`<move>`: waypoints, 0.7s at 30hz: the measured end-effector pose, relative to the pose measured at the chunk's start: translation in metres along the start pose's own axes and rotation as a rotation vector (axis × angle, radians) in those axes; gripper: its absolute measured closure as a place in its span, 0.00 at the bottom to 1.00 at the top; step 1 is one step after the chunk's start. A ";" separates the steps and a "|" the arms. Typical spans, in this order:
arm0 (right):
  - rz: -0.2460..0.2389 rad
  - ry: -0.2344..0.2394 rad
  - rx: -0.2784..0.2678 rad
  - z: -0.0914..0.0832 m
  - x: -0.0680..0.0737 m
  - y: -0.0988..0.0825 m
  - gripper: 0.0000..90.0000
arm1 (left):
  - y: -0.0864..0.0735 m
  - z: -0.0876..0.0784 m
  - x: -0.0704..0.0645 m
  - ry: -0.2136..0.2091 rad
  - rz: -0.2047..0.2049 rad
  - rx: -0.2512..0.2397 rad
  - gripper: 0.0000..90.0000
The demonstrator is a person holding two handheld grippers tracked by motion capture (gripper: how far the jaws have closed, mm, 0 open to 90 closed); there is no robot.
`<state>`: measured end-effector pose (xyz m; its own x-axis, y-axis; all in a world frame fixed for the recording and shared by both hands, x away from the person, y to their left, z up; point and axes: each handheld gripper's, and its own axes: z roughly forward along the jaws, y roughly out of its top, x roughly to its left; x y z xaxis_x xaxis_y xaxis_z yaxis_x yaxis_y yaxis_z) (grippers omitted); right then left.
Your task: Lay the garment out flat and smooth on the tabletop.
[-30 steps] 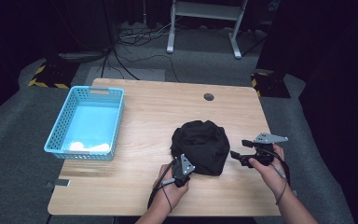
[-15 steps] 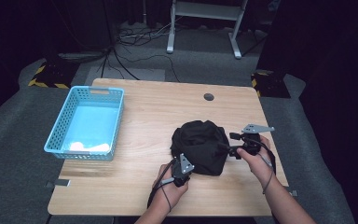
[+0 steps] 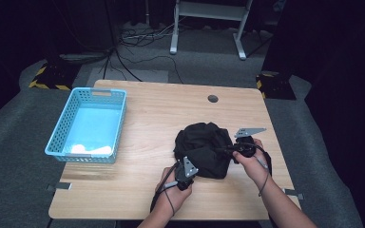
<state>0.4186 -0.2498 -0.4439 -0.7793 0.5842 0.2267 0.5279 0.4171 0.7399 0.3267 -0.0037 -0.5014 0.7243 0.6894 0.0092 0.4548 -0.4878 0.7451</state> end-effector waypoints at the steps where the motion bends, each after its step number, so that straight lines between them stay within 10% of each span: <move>1: -0.004 -0.002 -0.005 -0.002 0.002 0.001 0.93 | 0.000 0.000 0.000 0.001 0.002 -0.001 0.97; 21: -0.024 -0.159 -0.045 -0.059 -0.010 -0.009 0.94 | -0.004 -0.010 0.021 0.108 -0.040 -0.035 0.98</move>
<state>0.4019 -0.3009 -0.4157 -0.7265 0.6786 0.1082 0.4912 0.4028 0.7723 0.3351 0.0183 -0.4974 0.6447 0.7629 0.0493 0.4629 -0.4409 0.7690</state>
